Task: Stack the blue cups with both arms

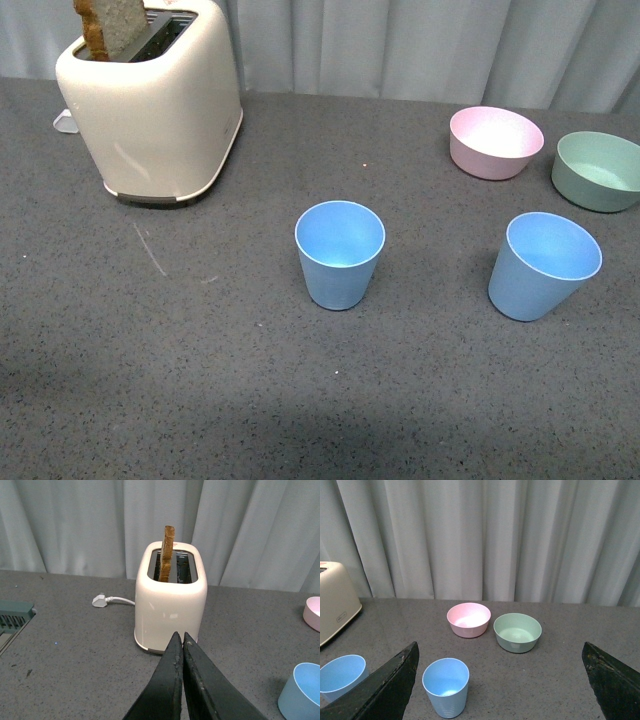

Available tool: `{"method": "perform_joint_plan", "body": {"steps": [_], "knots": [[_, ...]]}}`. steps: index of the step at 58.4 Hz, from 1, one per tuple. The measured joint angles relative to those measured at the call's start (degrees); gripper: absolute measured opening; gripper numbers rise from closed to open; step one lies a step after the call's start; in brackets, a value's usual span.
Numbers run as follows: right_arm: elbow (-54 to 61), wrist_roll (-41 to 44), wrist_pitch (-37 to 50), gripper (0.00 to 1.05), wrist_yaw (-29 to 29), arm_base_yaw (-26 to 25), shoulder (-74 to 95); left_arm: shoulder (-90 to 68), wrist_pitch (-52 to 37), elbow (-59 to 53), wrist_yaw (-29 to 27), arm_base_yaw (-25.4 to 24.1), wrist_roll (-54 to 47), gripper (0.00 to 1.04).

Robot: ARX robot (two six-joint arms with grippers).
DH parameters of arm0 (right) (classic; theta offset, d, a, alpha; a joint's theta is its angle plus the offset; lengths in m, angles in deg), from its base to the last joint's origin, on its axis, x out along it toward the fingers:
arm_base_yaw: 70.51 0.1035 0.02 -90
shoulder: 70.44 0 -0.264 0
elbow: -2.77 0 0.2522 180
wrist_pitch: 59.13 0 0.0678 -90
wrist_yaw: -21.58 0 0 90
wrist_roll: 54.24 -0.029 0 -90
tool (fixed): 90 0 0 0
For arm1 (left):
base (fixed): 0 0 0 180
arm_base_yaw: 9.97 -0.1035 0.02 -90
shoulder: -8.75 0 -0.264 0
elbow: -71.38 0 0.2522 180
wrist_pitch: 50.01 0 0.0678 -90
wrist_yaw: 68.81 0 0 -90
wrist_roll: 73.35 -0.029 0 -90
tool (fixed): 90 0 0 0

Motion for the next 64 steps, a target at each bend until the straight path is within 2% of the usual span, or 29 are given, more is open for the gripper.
{"method": "perform_joint_plan", "body": {"steps": [3,5,12,64], "knots": [[0.0,0.0,0.0,0.95,0.0,0.0,0.0,2.36,1.86,-0.55,0.72,-0.68,0.0,0.04],[0.0,0.02,0.0,0.95,0.0,0.0,0.0,4.87,3.93,-1.01,4.22,-3.08,-0.04,0.04],[0.0,0.0,0.0,0.95,-0.02,0.0,0.0,10.51,8.59,-1.81,4.98,-5.33,-0.02,0.04],[0.0,0.0,0.0,0.95,0.0,0.0,0.0,40.26,36.2,-1.95,5.35,-5.42,-0.04,0.04]]}}
